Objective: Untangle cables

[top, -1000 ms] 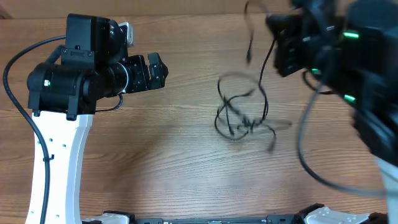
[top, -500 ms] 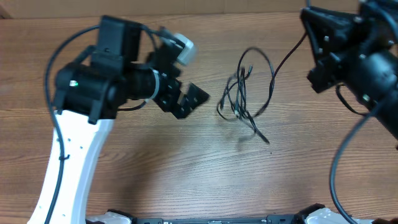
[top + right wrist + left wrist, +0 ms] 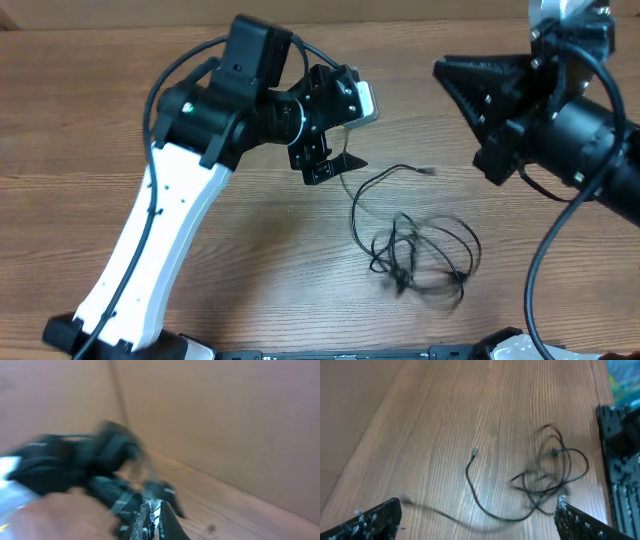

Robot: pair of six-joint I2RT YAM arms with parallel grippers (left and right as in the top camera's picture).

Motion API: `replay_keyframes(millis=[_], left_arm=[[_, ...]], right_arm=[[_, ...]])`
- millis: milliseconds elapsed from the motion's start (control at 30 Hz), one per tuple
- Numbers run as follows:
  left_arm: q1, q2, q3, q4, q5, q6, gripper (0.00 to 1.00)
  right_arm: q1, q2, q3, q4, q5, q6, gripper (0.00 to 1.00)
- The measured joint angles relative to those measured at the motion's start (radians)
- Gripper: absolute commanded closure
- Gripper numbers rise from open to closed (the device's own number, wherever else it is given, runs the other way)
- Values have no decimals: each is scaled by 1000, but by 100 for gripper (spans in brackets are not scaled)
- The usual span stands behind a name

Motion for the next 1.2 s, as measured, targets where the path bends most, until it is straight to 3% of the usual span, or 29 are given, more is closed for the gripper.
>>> replay_keyframes(millis=[200, 233, 267, 300, 333, 433, 567, 733, 833, 933, 1033, 1200], left_arm=[[0, 72, 0, -1, 0, 36, 2], [0, 74, 0, -1, 0, 37, 2], [0, 75, 0, -1, 0, 41, 1], [0, 74, 0, 0, 0, 43, 0], [0, 73, 0, 0, 0, 43, 0], [3, 69, 0, 19, 0, 24, 0], [18, 41, 1, 58, -36, -87, 0], [61, -26, 13, 96, -208, -357, 0], [85, -57, 17, 110, -307, -493, 0], [98, -79, 17, 148, -370, -599, 0], [97, -97, 18, 211, -399, -683, 0], [97, -151, 18, 257, -417, -764, 0]], right_arm=[[0, -64, 0, 27, -71, 6, 95], [0, -77, 0, 21, -60, 8, 90], [0, -85, 0, 9, -40, 13, 72], [0, -95, 0, -6, -17, 12, 47], [0, -100, 3, -23, 16, 13, 32], [0, -97, 5, -71, 89, 14, 4], [0, -46, 5, -133, 182, 12, 1], [0, 77, 5, -201, 310, 56, 2], [0, 153, 3, -254, 389, 113, 12], [0, 217, 1, -259, 450, 159, 11], [0, 243, -5, -128, 483, 171, 1], [0, 221, 23, 251, 478, 122, 0]])
